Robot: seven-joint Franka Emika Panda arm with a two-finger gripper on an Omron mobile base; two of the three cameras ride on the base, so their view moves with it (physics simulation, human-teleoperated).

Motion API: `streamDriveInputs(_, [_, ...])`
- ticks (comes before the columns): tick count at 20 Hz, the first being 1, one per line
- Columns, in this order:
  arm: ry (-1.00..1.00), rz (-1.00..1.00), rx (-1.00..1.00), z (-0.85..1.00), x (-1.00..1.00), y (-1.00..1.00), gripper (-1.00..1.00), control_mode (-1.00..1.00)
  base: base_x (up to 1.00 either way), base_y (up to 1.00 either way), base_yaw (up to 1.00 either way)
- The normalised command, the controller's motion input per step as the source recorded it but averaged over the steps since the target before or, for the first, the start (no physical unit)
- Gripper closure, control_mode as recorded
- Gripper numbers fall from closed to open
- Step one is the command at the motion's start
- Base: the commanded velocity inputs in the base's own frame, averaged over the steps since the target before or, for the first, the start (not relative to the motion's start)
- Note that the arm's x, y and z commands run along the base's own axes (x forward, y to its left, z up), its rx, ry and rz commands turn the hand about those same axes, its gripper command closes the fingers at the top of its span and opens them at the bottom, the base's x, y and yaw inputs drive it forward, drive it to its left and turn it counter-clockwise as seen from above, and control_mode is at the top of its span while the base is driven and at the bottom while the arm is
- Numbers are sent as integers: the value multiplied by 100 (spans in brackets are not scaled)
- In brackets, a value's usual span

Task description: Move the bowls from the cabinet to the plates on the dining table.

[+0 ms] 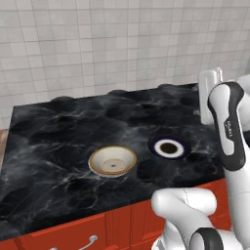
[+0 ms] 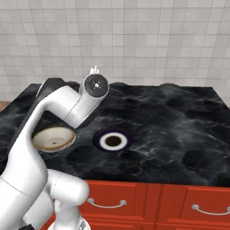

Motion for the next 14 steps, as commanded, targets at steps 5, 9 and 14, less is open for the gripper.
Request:
streamDriveInputs(5, [-3, -24, -23, 20, -25, 3, -100, -100, 0, 0, 0])
streamDriveInputs(9, [2, -23, -13, 33, -18, -5, -100, -100, 0, 0, 0])
streamDriveInputs(14, [10, -12, -1, 52, -32, -48, -100, -100, 0, 0, 0])
